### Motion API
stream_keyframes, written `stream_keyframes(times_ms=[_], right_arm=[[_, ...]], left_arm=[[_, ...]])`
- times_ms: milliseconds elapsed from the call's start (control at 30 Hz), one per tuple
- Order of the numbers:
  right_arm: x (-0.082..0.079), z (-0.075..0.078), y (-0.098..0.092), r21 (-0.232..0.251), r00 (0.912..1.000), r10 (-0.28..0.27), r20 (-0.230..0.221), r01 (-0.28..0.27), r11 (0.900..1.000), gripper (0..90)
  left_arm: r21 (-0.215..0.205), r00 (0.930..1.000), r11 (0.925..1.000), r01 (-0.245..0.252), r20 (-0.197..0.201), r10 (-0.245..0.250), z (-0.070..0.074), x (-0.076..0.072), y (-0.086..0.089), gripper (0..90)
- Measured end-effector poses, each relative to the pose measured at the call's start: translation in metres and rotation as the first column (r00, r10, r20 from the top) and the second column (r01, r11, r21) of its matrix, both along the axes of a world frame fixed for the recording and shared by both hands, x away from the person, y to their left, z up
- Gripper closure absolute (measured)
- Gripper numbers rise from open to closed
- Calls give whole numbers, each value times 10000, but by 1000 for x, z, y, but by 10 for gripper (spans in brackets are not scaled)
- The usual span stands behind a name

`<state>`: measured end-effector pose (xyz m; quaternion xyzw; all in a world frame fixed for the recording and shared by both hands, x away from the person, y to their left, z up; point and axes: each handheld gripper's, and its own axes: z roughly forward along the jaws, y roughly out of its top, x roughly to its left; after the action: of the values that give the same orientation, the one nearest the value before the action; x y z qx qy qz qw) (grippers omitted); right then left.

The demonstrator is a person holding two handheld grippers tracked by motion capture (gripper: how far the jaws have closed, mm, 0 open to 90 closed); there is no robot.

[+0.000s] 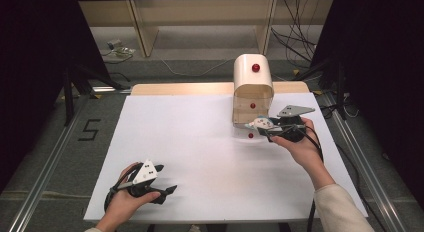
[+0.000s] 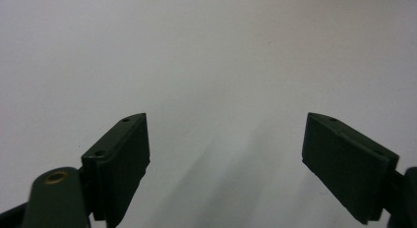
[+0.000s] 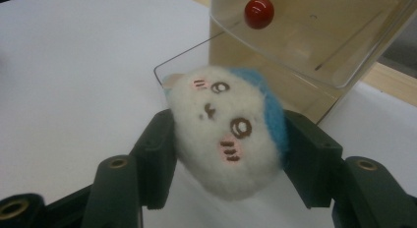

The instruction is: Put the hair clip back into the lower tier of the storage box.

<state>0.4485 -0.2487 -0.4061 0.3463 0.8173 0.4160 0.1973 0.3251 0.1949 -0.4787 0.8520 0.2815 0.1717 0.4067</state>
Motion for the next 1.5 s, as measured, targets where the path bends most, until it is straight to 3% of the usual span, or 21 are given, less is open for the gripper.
stream_keyframes(times_ms=[600, 1500], right_arm=[[18, 5, 8, -381, 9987, 113, -501, -132, 9992, 432], [35, 2, 13, -475, 9951, -110, -982, 64, 9989, 431]], left_arm=[[-14, 10000, 10000, -1, -2, 1, 0, 0, 0, 183], [-11, 10000, 10000, 23, 41, -23, 0, 0, -1, 184]])
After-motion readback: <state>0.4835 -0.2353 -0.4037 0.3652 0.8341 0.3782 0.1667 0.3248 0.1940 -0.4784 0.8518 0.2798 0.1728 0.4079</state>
